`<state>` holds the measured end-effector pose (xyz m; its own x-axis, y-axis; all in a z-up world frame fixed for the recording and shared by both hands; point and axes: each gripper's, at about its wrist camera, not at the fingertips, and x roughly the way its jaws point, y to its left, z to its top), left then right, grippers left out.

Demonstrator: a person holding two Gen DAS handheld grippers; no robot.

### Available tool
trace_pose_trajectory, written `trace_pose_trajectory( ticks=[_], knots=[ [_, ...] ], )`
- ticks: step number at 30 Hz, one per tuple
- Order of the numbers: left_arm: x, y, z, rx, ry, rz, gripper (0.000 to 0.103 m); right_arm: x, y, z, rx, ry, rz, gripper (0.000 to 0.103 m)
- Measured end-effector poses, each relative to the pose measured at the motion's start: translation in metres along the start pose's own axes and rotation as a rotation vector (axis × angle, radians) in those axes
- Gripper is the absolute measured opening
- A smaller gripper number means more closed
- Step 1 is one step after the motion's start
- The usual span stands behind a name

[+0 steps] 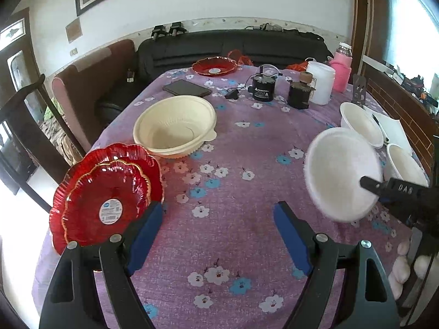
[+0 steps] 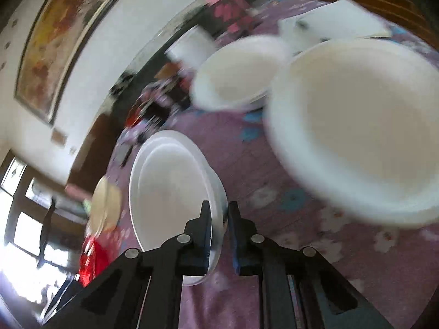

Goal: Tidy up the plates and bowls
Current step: 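Grasp the rim of a white paper bowl with the right tool, then carry the white bowl and lower it onto the stacked red plates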

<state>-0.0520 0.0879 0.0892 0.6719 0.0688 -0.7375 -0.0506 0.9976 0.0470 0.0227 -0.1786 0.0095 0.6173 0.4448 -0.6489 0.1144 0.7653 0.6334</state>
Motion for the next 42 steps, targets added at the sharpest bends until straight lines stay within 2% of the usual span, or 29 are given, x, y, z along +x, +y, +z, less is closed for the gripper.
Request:
trace_pose_trajectory(
  ticks=[3, 6, 11, 16, 21, 24, 25, 27, 29, 30, 31, 32, 38, 42],
  knots=[
    [0.008, -0.003, 0.002, 0.002, 0.016, -0.008, 0.082, 0.009, 0.013, -0.008, -0.064, 0.065, 0.046, 0.013],
    [0.017, -0.007, 0.004, -0.008, 0.035, -0.027, 0.082, 0.012, 0.019, -0.015, -0.097, 0.061, 0.025, 0.014],
    [0.038, -0.020, 0.021, -0.025, 0.038, -0.063, 0.082, 0.007, 0.019, -0.017, -0.124, -0.002, -0.032, 0.035],
    [0.068, -0.032, 0.038, -0.023, 0.065, -0.072, 0.082, -0.001, 0.023, -0.014, -0.166, -0.056, -0.072, 0.036],
    [0.101, -0.043, 0.041, -0.049, 0.154, -0.125, 0.082, 0.002, 0.020, -0.013, -0.159, -0.043, -0.076, 0.036],
    [0.114, -0.051, 0.038, -0.047, 0.181, -0.139, 0.081, 0.007, 0.021, -0.013, -0.167, -0.043, -0.095, 0.036],
    [0.117, -0.053, 0.037, -0.044, 0.188, -0.145, 0.076, 0.008, 0.022, -0.013, -0.172, -0.044, -0.102, 0.036],
    [0.121, -0.060, 0.034, -0.029, 0.207, -0.166, 0.058, 0.011, 0.023, -0.013, -0.182, -0.046, -0.110, 0.036],
    [0.124, -0.062, 0.032, -0.031, 0.230, -0.205, 0.030, 0.012, 0.025, -0.014, -0.194, -0.046, -0.095, 0.035],
    [0.123, -0.063, 0.031, -0.038, 0.236, -0.240, 0.023, 0.011, 0.027, -0.014, -0.203, -0.054, -0.093, 0.034],
    [0.121, -0.064, 0.031, -0.041, 0.236, -0.253, 0.015, 0.011, 0.030, -0.016, -0.222, -0.059, -0.096, 0.027],
    [0.117, -0.064, 0.031, -0.043, 0.232, -0.252, 0.014, 0.012, 0.032, -0.017, -0.239, -0.058, -0.094, 0.017],
    [0.083, -0.054, 0.026, -0.031, 0.168, -0.210, 0.013, 0.012, 0.043, -0.028, -0.297, -0.050, -0.075, 0.016],
    [0.060, -0.034, 0.018, -0.062, 0.139, -0.189, 0.013, 0.014, 0.053, -0.033, -0.291, -0.002, 0.005, 0.016]
  ],
)
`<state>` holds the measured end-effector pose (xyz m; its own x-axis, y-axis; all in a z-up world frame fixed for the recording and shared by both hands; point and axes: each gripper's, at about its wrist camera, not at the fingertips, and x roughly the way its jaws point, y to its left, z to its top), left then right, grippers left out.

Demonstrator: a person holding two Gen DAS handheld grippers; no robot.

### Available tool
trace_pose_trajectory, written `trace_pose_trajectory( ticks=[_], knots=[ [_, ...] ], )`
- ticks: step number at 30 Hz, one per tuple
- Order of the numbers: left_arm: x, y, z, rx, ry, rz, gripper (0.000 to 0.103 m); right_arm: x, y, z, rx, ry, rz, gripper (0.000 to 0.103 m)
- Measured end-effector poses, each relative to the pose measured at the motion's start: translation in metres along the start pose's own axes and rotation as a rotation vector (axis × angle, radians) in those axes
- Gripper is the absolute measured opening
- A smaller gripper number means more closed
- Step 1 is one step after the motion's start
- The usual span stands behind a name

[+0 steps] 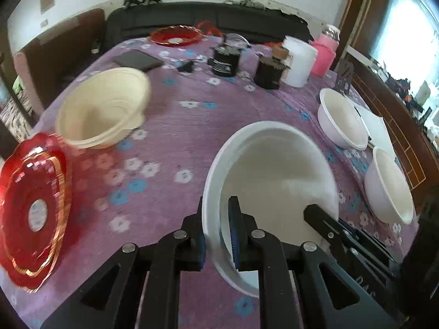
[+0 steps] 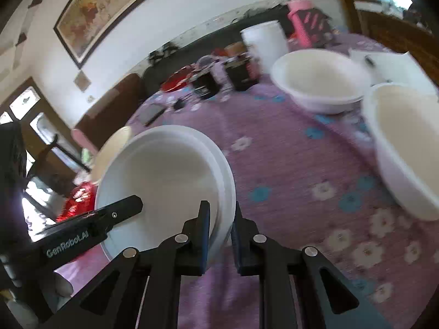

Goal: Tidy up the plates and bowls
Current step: 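Carry the white bowl and lower it onto the stacked red plates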

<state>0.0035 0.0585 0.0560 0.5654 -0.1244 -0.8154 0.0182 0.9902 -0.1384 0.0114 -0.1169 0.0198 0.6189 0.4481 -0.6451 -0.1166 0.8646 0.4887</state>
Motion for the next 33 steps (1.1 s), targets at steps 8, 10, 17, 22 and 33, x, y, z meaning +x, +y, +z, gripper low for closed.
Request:
trace_pose_trajectory(
  ticks=[8, 10, 17, 22, 33],
  knots=[
    [-0.062, 0.065, -0.015, -0.109, -0.063, 0.010, 0.013, -0.012, 0.078, -0.007, -0.060, 0.061, 0.120, 0.016],
    [-0.077, 0.088, -0.017, -0.141, -0.086, 0.023, 0.013, -0.011, 0.103, -0.006, -0.109, 0.063, 0.127, 0.016],
    [-0.113, 0.172, -0.015, -0.249, -0.173, 0.140, 0.013, 0.021, 0.208, -0.013, -0.287, 0.105, 0.144, 0.016],
    [-0.093, 0.226, -0.013, -0.304, -0.138, 0.222, 0.016, 0.069, 0.258, -0.025, -0.381, 0.162, 0.092, 0.016],
    [-0.034, 0.263, -0.014, -0.357, -0.031, 0.212, 0.027, 0.141, 0.271, -0.039, -0.408, 0.268, -0.020, 0.016]
  ],
)
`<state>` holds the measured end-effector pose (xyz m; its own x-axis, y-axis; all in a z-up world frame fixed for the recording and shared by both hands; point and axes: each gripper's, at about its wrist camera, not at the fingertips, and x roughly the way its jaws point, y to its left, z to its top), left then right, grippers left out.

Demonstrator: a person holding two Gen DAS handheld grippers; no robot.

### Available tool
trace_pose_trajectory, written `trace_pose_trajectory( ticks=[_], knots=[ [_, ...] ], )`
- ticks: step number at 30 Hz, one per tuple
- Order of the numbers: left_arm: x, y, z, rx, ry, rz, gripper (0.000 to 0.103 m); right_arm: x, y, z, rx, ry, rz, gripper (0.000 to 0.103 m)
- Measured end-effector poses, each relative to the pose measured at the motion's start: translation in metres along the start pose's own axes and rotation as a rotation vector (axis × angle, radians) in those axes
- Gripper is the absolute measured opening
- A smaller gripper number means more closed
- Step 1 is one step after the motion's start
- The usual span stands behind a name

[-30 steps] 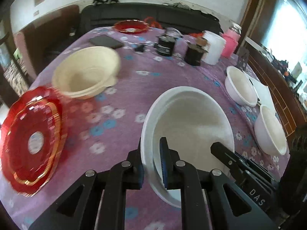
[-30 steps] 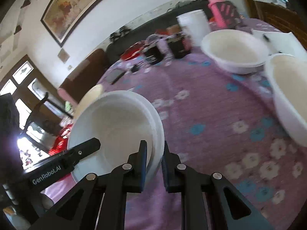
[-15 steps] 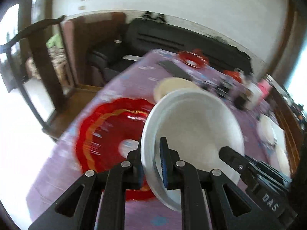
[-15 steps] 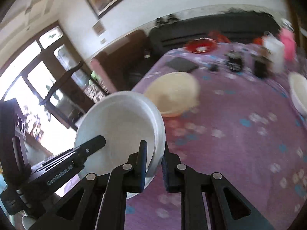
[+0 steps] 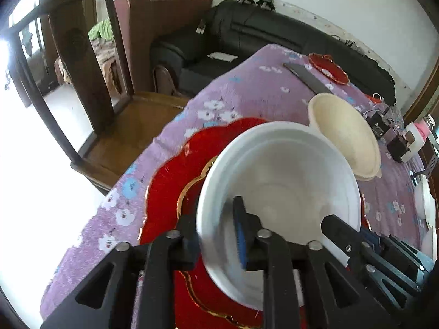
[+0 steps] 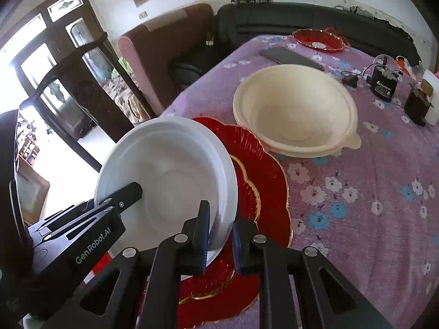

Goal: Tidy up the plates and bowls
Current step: 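Carry the white bowl and lower it onto the stacked red plates, then open the right tool and pull back from the stack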

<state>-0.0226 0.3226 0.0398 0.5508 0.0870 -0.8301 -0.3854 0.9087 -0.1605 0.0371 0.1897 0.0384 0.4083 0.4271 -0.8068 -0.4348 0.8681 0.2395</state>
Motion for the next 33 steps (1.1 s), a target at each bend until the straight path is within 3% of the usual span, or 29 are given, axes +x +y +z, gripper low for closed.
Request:
trace_pose_trajectory(
  ticks=[4, 5, 10, 17, 20, 24, 27, 29, 31, 33],
  knots=[
    [-0.008, 0.003, -0.001, -0.013, -0.027, -0.071, 0.061, 0.005, 0.000, -0.003, -0.002, 0.016, -0.011, 0.017],
    [-0.011, 0.004, -0.001, -0.021, -0.035, -0.084, 0.066, 0.006, -0.001, -0.002, 0.009, 0.015, -0.009, 0.017],
    [-0.020, 0.010, -0.002, -0.048, -0.040, -0.104, 0.067, -0.001, -0.005, -0.001, 0.021, -0.020, 0.000, 0.035],
    [-0.054, 0.019, -0.007, -0.084, -0.100, -0.093, 0.067, -0.051, -0.016, -0.013, 0.016, -0.133, -0.012, 0.043],
    [-0.084, 0.013, -0.015, -0.063, -0.183, -0.063, 0.067, -0.080, -0.030, -0.026, 0.031, -0.179, -0.013, 0.044],
    [-0.138, -0.003, -0.029, 0.008, -0.355, 0.017, 0.067, -0.128, -0.058, -0.046, 0.078, -0.225, -0.012, 0.044],
    [-0.186, -0.009, -0.037, 0.090, -0.454, -0.023, 0.068, -0.169, -0.089, -0.059, 0.113, -0.244, -0.057, 0.044],
    [-0.209, -0.006, -0.040, 0.125, -0.503, -0.044, 0.080, -0.204, -0.111, -0.066, 0.138, -0.272, -0.097, 0.044],
    [-0.229, -0.002, -0.047, 0.170, -0.580, -0.007, 0.085, -0.245, -0.138, -0.076, 0.171, -0.316, -0.154, 0.044],
    [-0.241, 0.004, -0.050, 0.206, -0.651, 0.082, 0.086, -0.291, -0.161, -0.089, 0.205, -0.375, -0.204, 0.044]
  ],
)
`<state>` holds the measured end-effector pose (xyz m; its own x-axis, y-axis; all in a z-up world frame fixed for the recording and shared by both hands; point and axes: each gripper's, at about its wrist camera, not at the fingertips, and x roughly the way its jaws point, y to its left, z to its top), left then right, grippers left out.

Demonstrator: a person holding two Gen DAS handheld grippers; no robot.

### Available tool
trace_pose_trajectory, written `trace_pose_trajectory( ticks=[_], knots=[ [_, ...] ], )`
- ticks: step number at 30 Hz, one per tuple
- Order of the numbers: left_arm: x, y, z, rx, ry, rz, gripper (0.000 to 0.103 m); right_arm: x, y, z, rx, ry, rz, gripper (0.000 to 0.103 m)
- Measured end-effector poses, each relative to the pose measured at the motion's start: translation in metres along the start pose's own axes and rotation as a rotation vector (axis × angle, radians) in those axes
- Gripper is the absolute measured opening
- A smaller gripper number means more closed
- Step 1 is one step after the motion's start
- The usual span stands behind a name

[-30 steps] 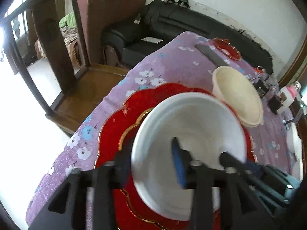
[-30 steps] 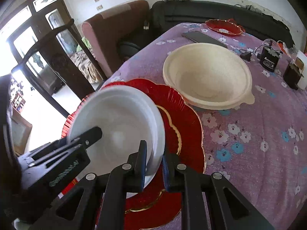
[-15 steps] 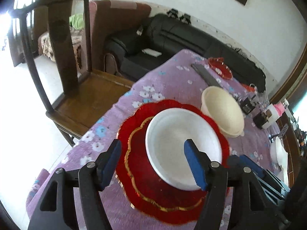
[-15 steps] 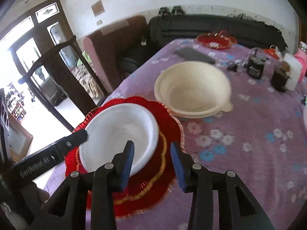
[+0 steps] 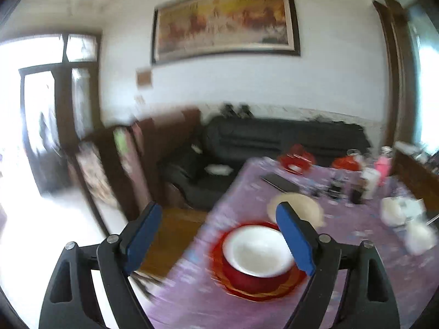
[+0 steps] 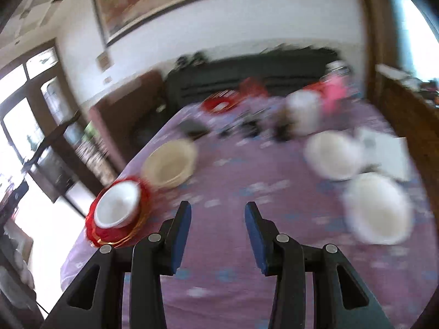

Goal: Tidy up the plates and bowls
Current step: 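Open the right tool and pull back from the stack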

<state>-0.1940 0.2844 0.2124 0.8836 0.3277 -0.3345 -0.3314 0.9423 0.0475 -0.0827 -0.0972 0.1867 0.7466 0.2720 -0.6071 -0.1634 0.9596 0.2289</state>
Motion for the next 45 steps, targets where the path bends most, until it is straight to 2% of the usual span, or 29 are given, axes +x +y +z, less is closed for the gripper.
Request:
trace_pose_trajectory(
  ticks=[3, 6, 9, 12, 14, 15, 16, 17, 19, 21, 22, 24, 26, 30, 32, 34, 38, 41, 45],
  knots=[
    [-0.004, 0.017, 0.015, 0.089, -0.024, 0.179, 0.086, -0.056, -0.040, 0.019, 0.036, -0.090, -0.076, 0.044],
    [-0.015, 0.047, 0.044, 0.054, -0.049, 0.275, 0.086, -0.116, -0.065, 0.043, 0.054, -0.189, -0.131, 0.044],
    [-0.038, 0.079, 0.090, 0.045, -0.138, 0.410, 0.086, -0.172, -0.078, 0.075, 0.065, -0.270, -0.167, 0.044],
    [-0.064, 0.095, 0.149, 0.111, -0.223, 0.561, 0.086, -0.222, -0.075, 0.118, 0.040, -0.329, -0.211, 0.044],
    [-0.078, 0.094, 0.182, 0.150, -0.270, 0.612, 0.086, -0.252, -0.063, 0.150, -0.005, -0.367, -0.270, 0.045],
    [-0.085, 0.093, 0.200, 0.156, -0.296, 0.638, 0.087, -0.266, -0.054, 0.169, -0.033, -0.385, -0.309, 0.051],
    [-0.090, 0.091, 0.210, 0.155, -0.302, 0.639, 0.093, -0.275, -0.044, 0.182, -0.051, -0.402, -0.340, 0.064],
    [-0.095, 0.088, 0.222, 0.146, -0.297, 0.599, 0.095, -0.282, -0.034, 0.195, -0.067, -0.420, -0.369, 0.077],
    [-0.106, 0.083, 0.229, 0.095, -0.305, 0.454, 0.095, -0.284, -0.015, 0.208, -0.104, -0.433, -0.387, 0.087],
    [-0.100, 0.065, 0.219, 0.061, -0.288, 0.315, 0.098, -0.268, -0.001, 0.205, -0.137, -0.411, -0.354, 0.087],
    [-0.093, 0.052, 0.211, 0.062, -0.271, 0.271, 0.098, -0.252, 0.005, 0.197, -0.140, -0.387, -0.316, 0.087],
    [-0.076, 0.018, 0.187, 0.070, -0.236, 0.153, 0.098, -0.213, 0.012, 0.179, -0.137, -0.308, -0.244, 0.087],
    [-0.056, -0.016, 0.163, 0.079, -0.178, 0.027, 0.098, -0.164, 0.023, 0.153, -0.134, -0.219, -0.173, 0.087],
    [-0.021, -0.072, 0.116, 0.100, -0.061, -0.156, 0.098, -0.088, 0.051, 0.104, -0.146, -0.102, -0.054, 0.087],
    [-0.006, -0.091, 0.098, 0.126, -0.027, -0.194, 0.098, -0.054, 0.067, 0.083, -0.146, -0.058, -0.002, 0.087],
    [0.005, -0.104, 0.083, 0.146, -0.013, -0.196, 0.098, -0.028, 0.075, 0.067, -0.142, -0.038, 0.038, 0.087],
    [0.028, -0.124, 0.059, 0.186, 0.046, -0.217, 0.098, 0.004, 0.072, 0.035, -0.059, -0.034, 0.107, 0.087],
    [0.038, -0.148, 0.041, 0.232, 0.124, -0.217, 0.098, 0.023, 0.059, 0.017, 0.006, -0.020, 0.115, 0.087],
    [0.035, -0.162, 0.018, 0.215, 0.178, -0.324, 0.098, 0.037, 0.039, 0.003, 0.057, -0.004, 0.082, 0.087]
  ],
)
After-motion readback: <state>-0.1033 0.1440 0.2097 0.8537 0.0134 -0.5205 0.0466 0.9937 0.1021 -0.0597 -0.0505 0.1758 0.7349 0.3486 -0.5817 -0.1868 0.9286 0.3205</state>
